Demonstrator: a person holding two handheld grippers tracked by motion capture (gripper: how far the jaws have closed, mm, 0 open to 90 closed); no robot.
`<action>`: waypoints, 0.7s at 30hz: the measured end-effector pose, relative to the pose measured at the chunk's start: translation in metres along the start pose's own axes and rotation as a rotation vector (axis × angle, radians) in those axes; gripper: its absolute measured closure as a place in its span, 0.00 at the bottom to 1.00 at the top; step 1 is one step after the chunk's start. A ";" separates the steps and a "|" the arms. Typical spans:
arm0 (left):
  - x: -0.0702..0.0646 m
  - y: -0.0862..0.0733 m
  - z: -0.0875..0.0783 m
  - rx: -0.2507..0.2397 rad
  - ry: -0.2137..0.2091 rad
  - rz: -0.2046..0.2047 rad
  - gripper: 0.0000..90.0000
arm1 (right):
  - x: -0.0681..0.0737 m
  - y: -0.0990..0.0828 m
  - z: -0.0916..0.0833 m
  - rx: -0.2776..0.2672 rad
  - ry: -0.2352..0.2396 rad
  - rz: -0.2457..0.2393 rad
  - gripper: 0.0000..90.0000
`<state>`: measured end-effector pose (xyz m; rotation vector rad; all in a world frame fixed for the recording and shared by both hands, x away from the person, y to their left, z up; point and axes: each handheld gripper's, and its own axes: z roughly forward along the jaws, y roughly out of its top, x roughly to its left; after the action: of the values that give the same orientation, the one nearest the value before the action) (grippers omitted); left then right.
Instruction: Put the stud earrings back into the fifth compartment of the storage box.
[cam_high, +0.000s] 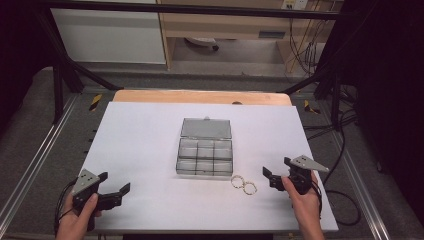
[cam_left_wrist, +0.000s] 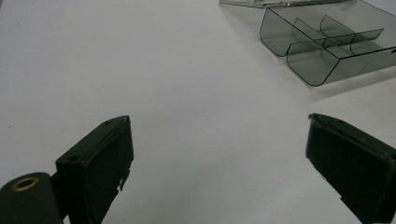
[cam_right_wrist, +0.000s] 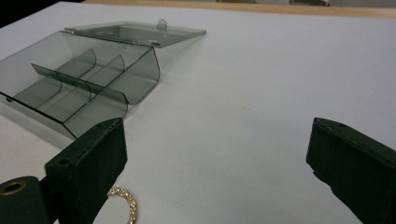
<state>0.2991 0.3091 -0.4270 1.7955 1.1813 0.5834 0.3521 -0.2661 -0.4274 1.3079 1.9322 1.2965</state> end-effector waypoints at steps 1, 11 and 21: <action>0.000 0.000 0.000 0.000 0.000 0.001 0.09 | 0.000 0.000 0.000 0.000 0.000 0.000 0.06; -0.001 0.000 -0.001 -0.004 0.000 0.004 0.08 | 0.016 0.009 -0.008 -0.136 -0.027 -0.061 0.08; -0.001 0.000 -0.001 -0.002 -0.003 0.008 0.08 | 0.025 0.010 -0.003 -0.084 0.001 -0.077 0.05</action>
<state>0.2983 0.3082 -0.4262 1.7995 1.1710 0.5862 0.3436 -0.2442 -0.4146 1.1810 1.8882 1.3258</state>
